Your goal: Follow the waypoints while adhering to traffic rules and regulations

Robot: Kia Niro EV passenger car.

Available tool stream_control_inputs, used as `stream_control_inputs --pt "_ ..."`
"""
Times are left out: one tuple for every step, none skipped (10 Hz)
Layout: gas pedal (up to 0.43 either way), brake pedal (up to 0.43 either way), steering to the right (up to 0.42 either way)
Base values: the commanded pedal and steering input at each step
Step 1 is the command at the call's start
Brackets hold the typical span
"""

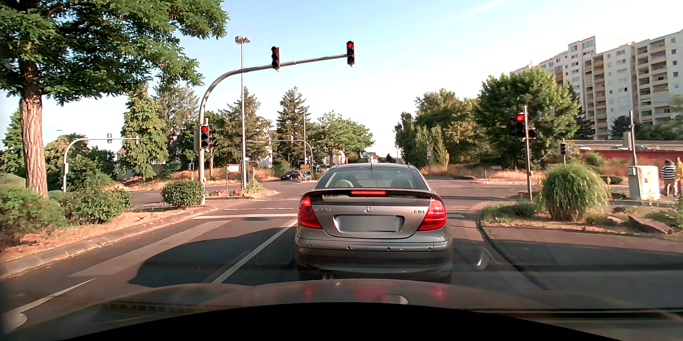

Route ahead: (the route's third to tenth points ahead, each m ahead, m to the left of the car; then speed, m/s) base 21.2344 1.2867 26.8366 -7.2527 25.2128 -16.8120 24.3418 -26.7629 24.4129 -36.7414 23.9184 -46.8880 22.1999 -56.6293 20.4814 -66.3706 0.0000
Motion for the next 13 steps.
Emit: stream_control_inputs --pt "0.000 0.317 0.021" --pt "0.000 0.317 0.021" --pt "0.000 0.311 0.021" --pt "0.000 0.311 0.021" --pt "0.000 0.317 0.021" --pt "0.000 0.317 0.021" --pt "0.000 0.311 0.021" --pt "0.000 0.311 0.021" --pt "0.000 0.311 0.021" --pt "0.000 0.311 0.021" --pt "0.000 0.311 0.021" --pt "0.000 0.311 0.021" --pt "0.000 0.311 0.021"
